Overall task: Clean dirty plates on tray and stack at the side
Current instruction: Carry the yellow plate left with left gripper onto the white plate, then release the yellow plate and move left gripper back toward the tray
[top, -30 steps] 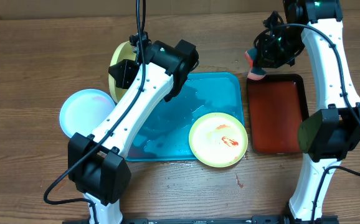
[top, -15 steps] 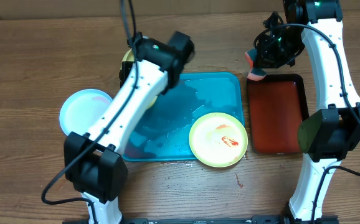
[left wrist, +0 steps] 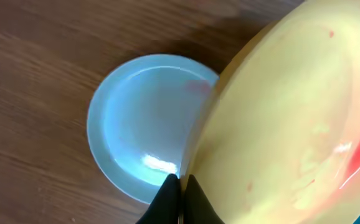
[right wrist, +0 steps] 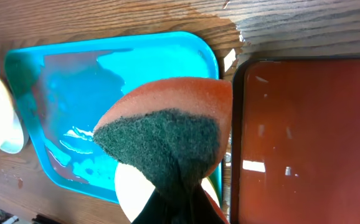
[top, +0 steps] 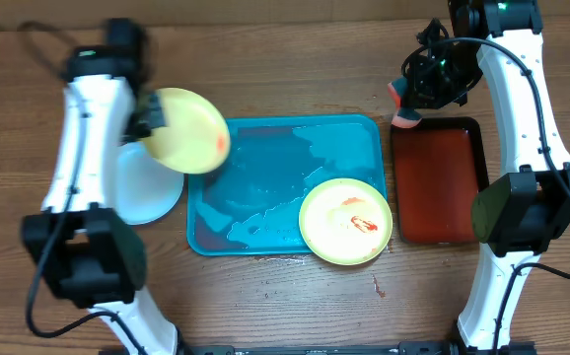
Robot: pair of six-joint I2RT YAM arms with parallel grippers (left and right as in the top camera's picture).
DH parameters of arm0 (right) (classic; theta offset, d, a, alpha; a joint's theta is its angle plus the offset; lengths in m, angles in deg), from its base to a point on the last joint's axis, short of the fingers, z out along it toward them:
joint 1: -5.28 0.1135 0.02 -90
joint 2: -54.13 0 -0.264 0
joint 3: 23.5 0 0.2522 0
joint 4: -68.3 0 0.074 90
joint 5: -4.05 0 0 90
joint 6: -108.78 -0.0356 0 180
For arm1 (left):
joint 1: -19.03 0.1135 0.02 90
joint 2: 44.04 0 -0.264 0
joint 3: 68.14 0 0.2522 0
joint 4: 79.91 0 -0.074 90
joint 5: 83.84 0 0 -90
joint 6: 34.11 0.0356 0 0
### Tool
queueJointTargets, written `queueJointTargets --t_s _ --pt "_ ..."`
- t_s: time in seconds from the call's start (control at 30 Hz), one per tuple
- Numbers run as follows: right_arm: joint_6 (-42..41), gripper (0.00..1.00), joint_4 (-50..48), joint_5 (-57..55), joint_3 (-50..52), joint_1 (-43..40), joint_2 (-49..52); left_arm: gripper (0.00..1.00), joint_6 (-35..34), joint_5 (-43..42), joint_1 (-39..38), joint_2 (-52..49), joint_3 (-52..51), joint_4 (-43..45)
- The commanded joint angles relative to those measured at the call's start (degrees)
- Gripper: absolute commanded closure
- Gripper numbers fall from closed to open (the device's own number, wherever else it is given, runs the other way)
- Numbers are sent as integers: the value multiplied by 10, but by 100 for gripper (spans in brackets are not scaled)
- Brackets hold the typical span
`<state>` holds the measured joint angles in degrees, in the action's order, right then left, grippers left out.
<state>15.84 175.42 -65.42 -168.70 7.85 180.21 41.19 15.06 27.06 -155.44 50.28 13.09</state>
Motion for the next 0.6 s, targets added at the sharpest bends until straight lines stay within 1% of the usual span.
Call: queueJointTargets --t_s 0.0,0.13,0.3,0.43,0.57 --pt "4 96 0 -2 -6 -1 -4 96 25 -91 73 20 -41 17" --pt "4 96 0 -2 -6 -1 -4 95 22 -116 158 20 -121 76" --pt "4 96 0 -2 -6 -1 -4 96 11 -156 232 20 -209 159" --pt "4 96 0 -2 -6 -1 -4 96 14 -191 261 20 -251 198" --pt "1 96 0 -1 -6 -1 -4 96 24 -190 258 20 -265 198"
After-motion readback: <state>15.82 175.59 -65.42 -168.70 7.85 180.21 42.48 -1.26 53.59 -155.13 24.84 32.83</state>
